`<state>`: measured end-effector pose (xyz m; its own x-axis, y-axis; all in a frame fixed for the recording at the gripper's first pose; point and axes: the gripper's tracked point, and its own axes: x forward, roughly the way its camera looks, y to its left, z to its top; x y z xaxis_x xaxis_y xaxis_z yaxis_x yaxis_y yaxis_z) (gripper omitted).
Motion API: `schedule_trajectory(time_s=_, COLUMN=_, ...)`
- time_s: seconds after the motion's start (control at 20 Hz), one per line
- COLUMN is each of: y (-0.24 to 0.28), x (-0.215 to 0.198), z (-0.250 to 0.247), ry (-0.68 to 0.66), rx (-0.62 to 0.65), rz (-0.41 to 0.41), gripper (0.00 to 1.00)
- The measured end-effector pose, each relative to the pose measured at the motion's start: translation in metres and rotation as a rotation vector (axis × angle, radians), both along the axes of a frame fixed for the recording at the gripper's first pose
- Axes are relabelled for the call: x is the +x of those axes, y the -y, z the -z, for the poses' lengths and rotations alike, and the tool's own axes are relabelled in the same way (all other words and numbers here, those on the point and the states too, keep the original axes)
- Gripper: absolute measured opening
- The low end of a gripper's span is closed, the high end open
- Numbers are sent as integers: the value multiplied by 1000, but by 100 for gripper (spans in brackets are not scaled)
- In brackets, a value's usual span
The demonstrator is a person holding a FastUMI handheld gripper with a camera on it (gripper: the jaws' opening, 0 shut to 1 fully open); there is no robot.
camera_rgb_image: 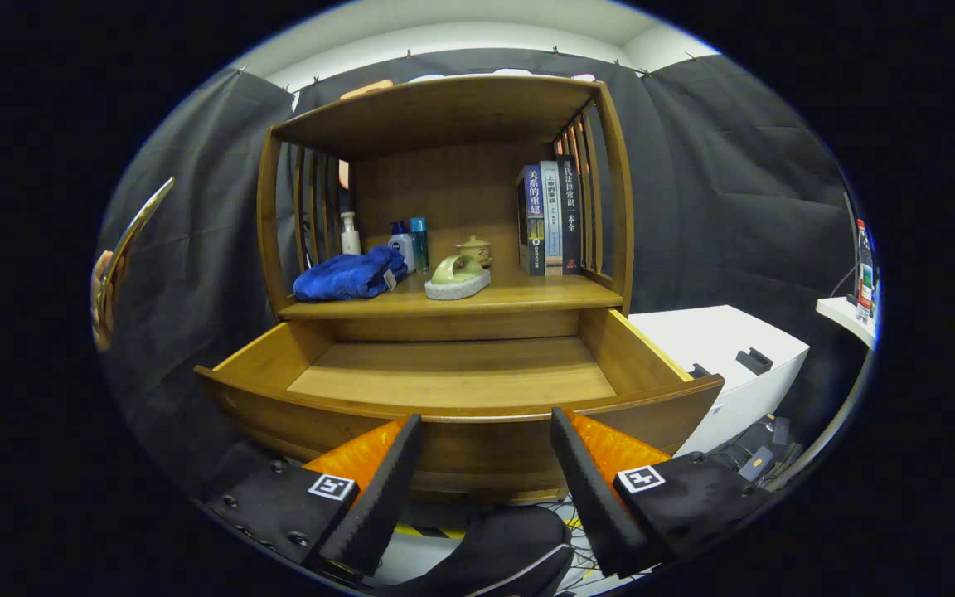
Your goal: Pull open the drawer, take out the items inside it, and place them on the countertop above the cabinet.
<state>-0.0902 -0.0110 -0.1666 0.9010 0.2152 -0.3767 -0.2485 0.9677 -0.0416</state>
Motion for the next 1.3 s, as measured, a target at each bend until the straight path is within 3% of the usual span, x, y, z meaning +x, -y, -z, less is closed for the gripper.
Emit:
schedule_trajectory(time_s=0.25, y=2, x=3, z=3, ry=13, rx=-39, rz=24, gripper=98)
schedule_trajectory(time_s=1.3, y=-14, x=46, z=-2, ry=45, rx=41, rz=36, gripper=98)
